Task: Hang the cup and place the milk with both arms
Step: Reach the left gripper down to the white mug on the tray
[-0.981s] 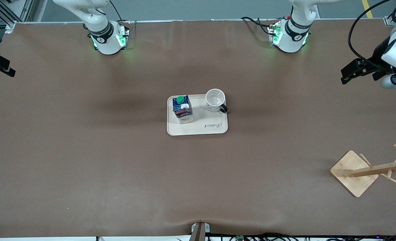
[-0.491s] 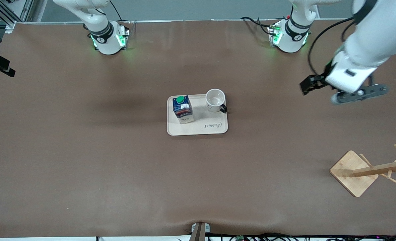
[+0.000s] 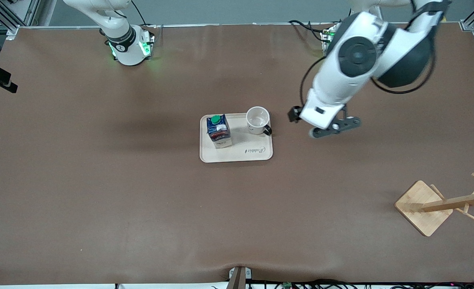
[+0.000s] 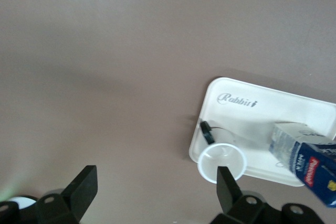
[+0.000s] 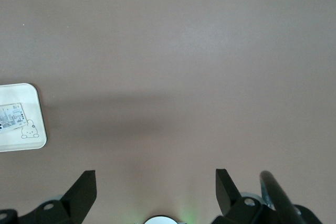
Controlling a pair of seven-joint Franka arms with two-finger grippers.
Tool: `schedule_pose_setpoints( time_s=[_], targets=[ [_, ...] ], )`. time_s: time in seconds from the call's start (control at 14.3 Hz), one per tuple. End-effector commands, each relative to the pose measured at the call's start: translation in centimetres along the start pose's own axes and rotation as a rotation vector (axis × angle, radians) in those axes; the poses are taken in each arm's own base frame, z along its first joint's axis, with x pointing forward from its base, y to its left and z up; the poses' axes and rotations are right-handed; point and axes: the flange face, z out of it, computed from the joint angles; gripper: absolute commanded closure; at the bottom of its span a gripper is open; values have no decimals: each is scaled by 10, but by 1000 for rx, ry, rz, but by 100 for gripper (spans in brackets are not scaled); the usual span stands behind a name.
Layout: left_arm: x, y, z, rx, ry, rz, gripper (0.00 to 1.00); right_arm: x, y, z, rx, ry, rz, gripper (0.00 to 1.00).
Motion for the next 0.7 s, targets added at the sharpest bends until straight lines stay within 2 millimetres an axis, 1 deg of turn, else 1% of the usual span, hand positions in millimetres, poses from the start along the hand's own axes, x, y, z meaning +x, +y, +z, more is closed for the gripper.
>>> schedule_pose_setpoints(
  time_s=[0.0,0.07,0.21,0.35,0.42,0.63],
  targets=[
    [-25,23,37,-22,55,-69,0,3,5,0,9,6,1,0],
    [-34,31,58,-38,61,-91,0,7,7,3,-1,14,3,0],
    [-53,46,95,-55,59,-157,0,11,3,6,-18,12,-5,0],
    [-74,55,121,-18,48,-206,0,12,3,7,-18,9,-7,0],
    [-82,56,131,0,41,-249,0,12,6,7,-16,10,-1,0],
    [-91,47,158,38,27,-298,0,17,8,15,-13,-7,4,0]
  ],
)
